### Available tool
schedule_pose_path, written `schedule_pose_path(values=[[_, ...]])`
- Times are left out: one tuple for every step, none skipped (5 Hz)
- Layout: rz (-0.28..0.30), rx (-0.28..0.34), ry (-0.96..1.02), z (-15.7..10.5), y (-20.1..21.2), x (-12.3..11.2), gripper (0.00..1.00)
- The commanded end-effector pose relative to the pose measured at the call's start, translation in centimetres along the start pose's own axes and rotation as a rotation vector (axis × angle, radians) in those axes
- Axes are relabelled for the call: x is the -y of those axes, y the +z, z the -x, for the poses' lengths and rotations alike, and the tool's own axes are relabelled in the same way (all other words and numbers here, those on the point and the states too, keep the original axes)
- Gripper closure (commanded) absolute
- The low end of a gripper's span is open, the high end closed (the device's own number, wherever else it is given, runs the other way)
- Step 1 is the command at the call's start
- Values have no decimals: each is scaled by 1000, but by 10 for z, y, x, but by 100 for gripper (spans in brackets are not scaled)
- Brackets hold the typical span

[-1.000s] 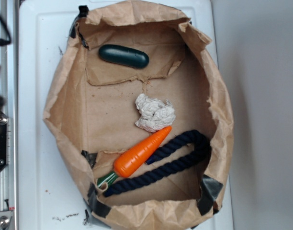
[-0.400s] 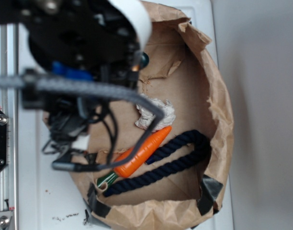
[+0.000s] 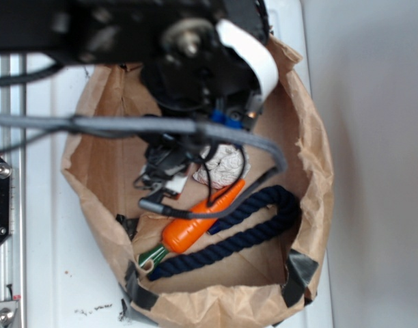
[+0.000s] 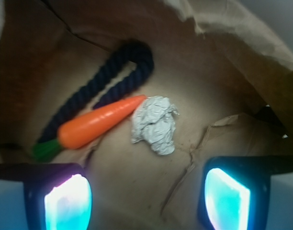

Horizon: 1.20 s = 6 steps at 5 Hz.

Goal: Grab the plastic pickle.

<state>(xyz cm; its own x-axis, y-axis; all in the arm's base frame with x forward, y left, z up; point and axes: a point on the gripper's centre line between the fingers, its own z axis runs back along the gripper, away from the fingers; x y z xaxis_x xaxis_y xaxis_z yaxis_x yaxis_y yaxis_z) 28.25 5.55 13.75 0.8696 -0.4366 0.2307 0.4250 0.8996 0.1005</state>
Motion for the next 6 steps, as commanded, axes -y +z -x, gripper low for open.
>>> schedule_pose_path(values=[[7, -39, -19, 28, -21, -17, 0], [7, -52, -12, 50, -13, -12, 0], [-22, -77, 33, 47, -17, -29, 0], [-50, -92, 82, 46, -21, -42, 0], [-58, -81, 93, 37, -25, -47, 0], [-82, -87, 93, 30, -34, -51, 0]])
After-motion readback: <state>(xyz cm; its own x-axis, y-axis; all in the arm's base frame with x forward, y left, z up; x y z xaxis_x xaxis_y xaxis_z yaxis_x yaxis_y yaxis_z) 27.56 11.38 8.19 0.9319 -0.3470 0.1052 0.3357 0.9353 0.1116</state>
